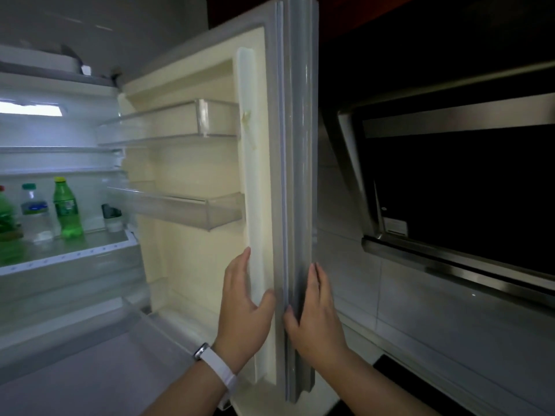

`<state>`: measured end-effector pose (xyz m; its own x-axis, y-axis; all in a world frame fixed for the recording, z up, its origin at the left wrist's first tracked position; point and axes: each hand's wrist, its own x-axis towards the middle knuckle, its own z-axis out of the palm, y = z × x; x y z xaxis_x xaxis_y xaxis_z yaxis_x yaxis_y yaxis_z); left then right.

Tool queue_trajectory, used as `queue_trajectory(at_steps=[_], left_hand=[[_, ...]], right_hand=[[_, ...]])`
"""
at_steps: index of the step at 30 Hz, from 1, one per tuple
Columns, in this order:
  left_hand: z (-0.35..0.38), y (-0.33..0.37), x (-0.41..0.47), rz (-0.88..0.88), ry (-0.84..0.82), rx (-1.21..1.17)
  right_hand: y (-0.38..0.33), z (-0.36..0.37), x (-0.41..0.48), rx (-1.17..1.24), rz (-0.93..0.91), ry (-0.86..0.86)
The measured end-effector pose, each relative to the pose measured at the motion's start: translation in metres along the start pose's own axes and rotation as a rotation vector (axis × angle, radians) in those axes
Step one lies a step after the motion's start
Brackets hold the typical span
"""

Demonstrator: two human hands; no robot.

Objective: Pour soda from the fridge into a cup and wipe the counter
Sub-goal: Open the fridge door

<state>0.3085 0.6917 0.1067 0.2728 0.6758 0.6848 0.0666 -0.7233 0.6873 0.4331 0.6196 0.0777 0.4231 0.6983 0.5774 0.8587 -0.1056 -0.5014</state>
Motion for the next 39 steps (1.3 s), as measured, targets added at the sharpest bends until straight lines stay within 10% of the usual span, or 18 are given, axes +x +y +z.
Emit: queue_trajectory(at_steps=[28,39], left_hand=[[0.005,0.0,0.022,-0.095,-0.226,-0.036],[-0.093,-0.032,-0.021,-0.083,-0.232,0.25]], right_hand=[[0.016,-0.016,0.025,0.052,0.081,-0.023],[-0.038,-0.009,0.002,0.009,-0.283,-0.043]])
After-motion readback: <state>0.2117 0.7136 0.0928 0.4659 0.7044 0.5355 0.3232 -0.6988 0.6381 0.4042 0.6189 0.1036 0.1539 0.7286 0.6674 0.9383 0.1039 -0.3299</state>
